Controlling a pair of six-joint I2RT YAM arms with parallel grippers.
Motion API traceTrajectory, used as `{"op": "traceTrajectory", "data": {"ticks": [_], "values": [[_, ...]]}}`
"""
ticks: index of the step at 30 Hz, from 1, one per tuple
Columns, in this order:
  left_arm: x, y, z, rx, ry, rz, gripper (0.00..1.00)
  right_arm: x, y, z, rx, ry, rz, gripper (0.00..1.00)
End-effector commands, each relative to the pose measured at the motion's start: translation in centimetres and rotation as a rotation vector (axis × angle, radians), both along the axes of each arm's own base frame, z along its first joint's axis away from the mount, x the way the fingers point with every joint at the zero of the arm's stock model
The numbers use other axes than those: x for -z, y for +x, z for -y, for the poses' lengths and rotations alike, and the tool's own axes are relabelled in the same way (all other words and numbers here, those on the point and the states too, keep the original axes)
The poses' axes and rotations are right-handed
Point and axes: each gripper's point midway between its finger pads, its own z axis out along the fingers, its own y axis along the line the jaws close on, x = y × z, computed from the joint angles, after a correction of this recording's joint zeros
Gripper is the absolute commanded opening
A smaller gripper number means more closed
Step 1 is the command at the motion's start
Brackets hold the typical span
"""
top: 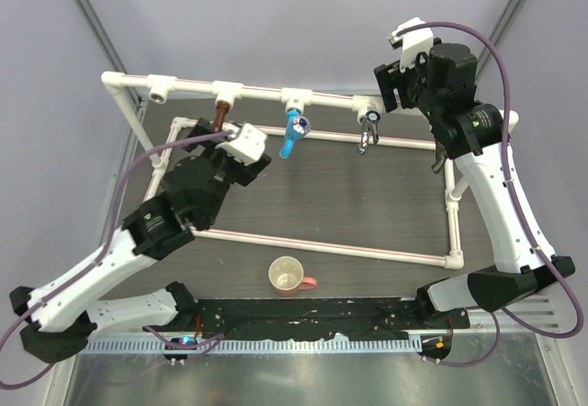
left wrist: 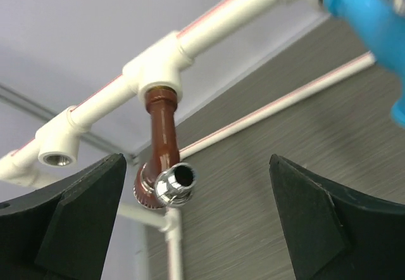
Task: Install the water faucets
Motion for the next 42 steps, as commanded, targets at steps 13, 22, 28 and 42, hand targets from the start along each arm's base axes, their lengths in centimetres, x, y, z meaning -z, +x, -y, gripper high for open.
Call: {"op": "traceTrajectory", "data": {"ticks": [13, 22, 28, 42], "values": [[-8.7, -4.4, -4.2, 0.025, -1.300, 0.060, 1.00, 7.0, -1.4, -3.3, -0.126, -0.035, -0.243, 0.83], [-5.9, -0.9, -3.5, 0.052, -1.676, -0.152, 0.99, 6.9, -1.4, -3.2, -0.127, -0.041, -0.240, 0.83], [-4.4, -0.7, -5.3, -0.018, -1.902, -0.143, 1.00, 7.1, -1.4, -3.3, -0.131, -0.042, -0.243, 0.83], [-1.4, 0.8, -4.2, -0.076, -2.131, -0.248, 0.96, 7.0, -1.4, -3.3, -0.129, -0.043, -0.242, 0.82]]}}
